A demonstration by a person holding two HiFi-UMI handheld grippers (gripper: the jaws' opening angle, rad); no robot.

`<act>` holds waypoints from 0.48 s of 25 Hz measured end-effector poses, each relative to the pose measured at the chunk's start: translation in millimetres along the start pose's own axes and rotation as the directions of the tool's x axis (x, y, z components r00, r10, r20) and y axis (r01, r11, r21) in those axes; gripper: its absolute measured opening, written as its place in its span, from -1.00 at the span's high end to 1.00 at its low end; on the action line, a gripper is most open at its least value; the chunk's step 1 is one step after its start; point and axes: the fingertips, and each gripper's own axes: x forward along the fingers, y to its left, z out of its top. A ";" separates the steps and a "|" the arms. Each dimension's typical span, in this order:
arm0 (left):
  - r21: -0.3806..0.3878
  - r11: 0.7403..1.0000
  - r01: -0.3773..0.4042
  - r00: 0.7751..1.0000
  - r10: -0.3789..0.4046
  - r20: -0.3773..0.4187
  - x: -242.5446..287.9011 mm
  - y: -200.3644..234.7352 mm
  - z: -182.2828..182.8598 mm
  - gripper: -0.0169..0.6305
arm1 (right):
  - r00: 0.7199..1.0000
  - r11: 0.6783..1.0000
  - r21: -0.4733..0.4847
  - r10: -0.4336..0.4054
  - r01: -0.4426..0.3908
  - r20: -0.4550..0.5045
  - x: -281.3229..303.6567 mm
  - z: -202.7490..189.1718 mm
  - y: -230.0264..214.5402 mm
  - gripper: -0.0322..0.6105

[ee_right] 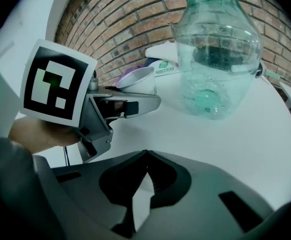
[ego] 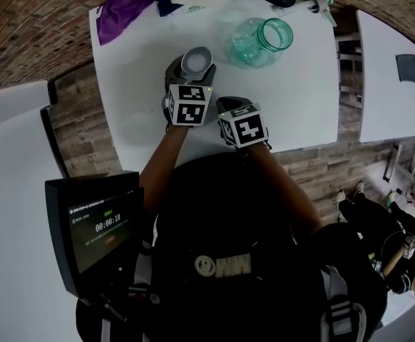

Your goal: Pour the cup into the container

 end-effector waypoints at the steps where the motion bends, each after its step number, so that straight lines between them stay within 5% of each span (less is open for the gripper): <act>1: 0.016 1.000 -0.002 1.000 0.001 0.012 3.8 1.2 -0.3 -0.05 | 1.000 1.000 -0.002 -0.005 0.005 -0.001 0.8 -0.1 -1.4 0.89; 7: 0.123 0.991 -0.053 0.993 0.040 0.107 10.8 7.4 -0.2 -0.05 | 1.000 1.000 -0.005 -0.024 0.024 -0.002 -2.1 -0.1 -4.8 0.89; 12: 0.147 0.987 -0.068 0.997 0.062 0.045 16.8 4.5 -3.3 -0.05 | 1.000 1.000 -0.003 -0.020 0.020 -0.009 -3.2 -3.2 -4.0 0.89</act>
